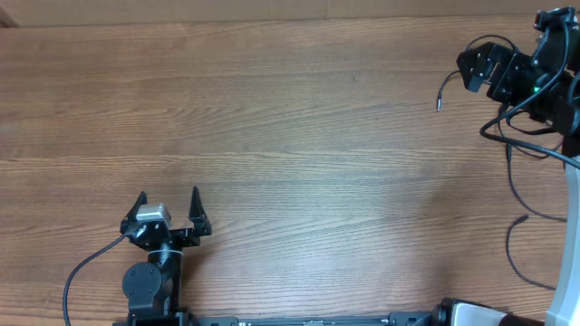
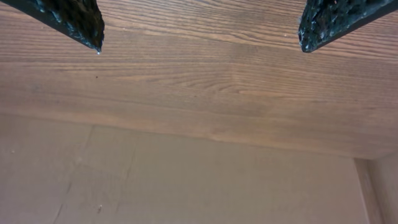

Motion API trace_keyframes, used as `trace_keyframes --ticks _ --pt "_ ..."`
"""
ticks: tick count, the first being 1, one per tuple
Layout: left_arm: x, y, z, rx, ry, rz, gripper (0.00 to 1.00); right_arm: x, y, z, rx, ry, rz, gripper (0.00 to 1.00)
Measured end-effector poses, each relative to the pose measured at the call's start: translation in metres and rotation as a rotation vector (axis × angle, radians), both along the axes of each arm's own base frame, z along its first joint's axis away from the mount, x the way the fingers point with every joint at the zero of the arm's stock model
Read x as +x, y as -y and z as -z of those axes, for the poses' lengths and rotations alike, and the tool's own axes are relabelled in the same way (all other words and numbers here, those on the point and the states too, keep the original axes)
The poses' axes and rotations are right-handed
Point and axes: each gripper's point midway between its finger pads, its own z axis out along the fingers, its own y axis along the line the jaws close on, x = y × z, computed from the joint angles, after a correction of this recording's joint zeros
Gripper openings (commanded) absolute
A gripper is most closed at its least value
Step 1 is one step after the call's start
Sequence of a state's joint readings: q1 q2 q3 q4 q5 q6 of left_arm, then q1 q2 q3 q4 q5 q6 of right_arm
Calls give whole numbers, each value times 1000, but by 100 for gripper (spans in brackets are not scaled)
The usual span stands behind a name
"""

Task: Untangle cables

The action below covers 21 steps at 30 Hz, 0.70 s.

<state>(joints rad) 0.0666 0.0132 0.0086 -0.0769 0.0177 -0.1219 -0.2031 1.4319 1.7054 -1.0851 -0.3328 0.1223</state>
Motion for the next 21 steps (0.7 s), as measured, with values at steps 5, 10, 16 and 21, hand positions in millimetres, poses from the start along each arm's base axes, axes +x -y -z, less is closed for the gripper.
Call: trace_keyframes --ticks 5,10,16,21 --pt "0 0 0 9 0 1 100 0 0 0 0 0 -1 100" --pt "0 0 0 17 0 1 100 0 0 0 0 0 -1 100" --pt "0 0 0 17 0 1 100 0 0 0 0 0 -1 100" --pt "0 0 0 17 0 2 99 0 0 0 0 0 -1 100"
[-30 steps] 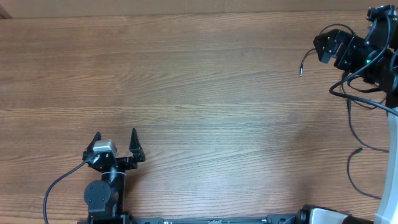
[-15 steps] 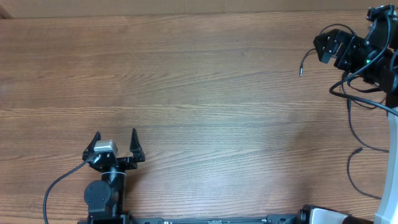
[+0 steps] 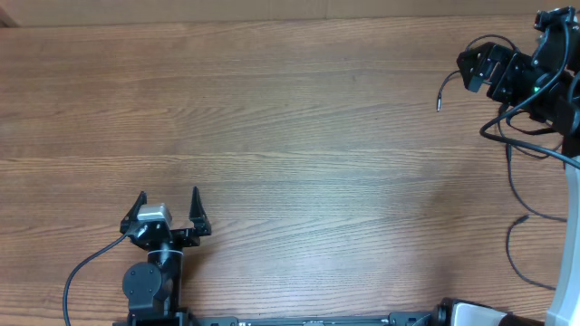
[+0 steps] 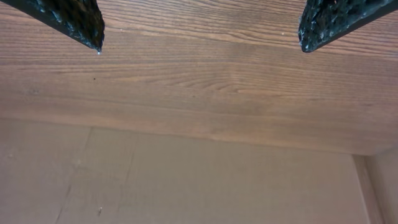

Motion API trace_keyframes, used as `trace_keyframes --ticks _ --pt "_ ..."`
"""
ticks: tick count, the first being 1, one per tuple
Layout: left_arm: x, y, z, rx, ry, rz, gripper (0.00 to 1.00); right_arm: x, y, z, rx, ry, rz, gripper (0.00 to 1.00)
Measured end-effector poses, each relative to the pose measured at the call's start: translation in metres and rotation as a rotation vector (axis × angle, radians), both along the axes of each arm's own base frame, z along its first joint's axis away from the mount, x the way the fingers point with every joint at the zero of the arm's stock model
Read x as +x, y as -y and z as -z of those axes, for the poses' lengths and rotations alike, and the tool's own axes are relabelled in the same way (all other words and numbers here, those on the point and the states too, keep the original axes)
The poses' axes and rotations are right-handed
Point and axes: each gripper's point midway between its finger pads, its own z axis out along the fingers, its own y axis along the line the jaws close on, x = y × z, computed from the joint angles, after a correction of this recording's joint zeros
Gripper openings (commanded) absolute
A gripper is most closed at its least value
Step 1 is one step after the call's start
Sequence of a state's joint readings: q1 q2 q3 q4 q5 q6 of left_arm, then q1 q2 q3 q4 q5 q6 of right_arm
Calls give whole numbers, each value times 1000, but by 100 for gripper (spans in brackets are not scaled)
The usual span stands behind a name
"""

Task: Untangle cables

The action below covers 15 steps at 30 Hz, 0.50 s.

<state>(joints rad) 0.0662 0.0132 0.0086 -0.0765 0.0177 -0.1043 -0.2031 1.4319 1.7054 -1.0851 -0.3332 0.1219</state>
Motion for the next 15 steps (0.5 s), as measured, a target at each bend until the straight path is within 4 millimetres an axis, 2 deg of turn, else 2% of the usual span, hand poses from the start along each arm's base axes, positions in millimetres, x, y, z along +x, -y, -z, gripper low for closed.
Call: trace_keyframes --ticks 15 --pt "0 0 0 3 0 0 100 0 0 0 0 0 0 100"
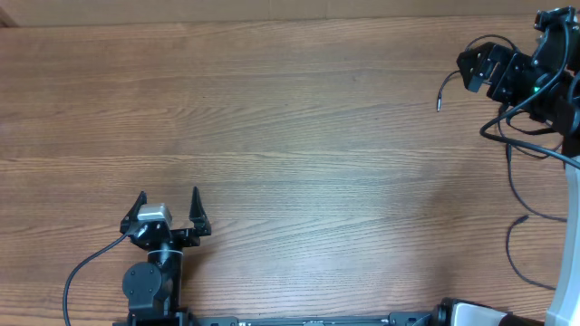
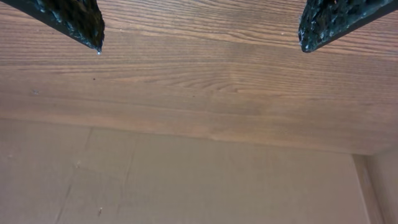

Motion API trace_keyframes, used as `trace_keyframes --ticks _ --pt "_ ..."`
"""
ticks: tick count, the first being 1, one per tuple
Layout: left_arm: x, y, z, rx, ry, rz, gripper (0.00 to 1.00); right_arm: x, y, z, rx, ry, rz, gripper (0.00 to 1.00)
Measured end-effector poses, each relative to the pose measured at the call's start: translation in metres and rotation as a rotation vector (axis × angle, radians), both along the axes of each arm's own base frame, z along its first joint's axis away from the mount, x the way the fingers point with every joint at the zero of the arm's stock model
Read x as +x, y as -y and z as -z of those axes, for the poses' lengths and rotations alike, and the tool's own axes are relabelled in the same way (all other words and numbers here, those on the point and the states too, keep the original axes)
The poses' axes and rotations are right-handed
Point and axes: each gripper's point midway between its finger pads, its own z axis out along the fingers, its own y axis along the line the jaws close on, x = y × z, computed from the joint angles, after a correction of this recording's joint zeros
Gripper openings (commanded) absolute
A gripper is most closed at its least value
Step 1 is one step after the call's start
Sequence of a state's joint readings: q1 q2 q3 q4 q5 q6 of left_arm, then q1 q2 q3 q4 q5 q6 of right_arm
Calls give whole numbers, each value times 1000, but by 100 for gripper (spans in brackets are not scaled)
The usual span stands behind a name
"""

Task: Untangle cables

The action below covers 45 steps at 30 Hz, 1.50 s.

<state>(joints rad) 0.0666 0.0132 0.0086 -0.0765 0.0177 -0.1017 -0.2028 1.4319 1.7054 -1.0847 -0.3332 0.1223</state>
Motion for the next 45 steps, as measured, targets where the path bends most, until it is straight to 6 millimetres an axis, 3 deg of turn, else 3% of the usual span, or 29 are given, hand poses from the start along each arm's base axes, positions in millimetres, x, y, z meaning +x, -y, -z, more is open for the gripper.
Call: trace_keyframes --ticks 28,33,38,43,45 --pt "0 0 0 0 0 0 100 1 1 -4 -5 15 2 100" --pt "0 0 0 0 0 0 100 2 3 -35 -41 158 10 100" --pt "0 0 0 0 0 0 100 -11 1 -66 -83 365 18 100" --pt "0 0 0 0 0 0 100 -22 -1 -68 -104 574 29 100" --pt "0 0 0 0 0 0 100 -25 -2 -59 -84 645 43 100"
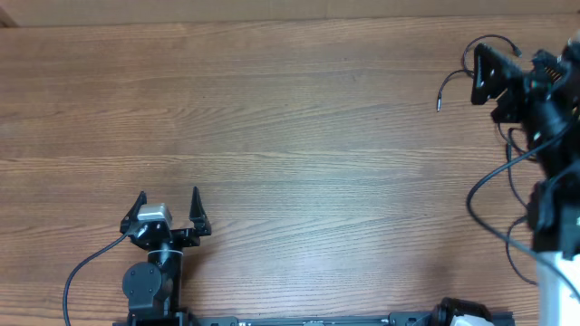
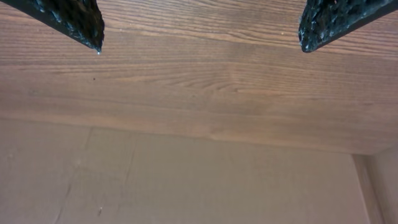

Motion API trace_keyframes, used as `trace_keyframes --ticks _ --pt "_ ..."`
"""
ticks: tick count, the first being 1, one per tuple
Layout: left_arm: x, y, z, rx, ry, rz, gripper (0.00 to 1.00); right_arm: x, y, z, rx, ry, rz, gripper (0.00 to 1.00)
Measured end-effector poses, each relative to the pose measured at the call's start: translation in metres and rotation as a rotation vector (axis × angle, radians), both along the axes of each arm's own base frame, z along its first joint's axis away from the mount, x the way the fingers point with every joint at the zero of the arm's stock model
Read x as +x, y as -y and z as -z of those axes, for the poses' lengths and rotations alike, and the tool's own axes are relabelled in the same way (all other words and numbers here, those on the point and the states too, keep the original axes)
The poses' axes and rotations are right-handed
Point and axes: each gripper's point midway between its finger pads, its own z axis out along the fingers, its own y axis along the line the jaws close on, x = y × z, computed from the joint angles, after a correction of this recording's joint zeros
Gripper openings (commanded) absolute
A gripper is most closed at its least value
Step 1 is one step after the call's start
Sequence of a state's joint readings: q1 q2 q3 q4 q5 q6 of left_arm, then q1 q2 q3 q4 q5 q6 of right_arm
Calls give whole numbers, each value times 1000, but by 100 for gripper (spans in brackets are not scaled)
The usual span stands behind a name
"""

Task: Untangle cables

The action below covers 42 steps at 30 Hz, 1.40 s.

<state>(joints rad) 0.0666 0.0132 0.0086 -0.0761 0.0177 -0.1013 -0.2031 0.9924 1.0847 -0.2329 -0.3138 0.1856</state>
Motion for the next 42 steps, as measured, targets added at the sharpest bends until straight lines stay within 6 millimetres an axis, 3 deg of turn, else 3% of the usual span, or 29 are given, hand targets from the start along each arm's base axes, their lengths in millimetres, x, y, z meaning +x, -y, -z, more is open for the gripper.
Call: trace_keyframes --ticks 8,22,39,42 --pt "0 0 0 0 0 0 100 -16 -2 67 95 94 12 100" --pt "0 0 0 0 0 0 100 -52 1 169 127 17 123 100" --pt "0 0 0 0 0 0 100 -85 3 251 126 -68 187 100" --pt "0 0 0 0 0 0 99 -87 5 256 126 -90 199 100"
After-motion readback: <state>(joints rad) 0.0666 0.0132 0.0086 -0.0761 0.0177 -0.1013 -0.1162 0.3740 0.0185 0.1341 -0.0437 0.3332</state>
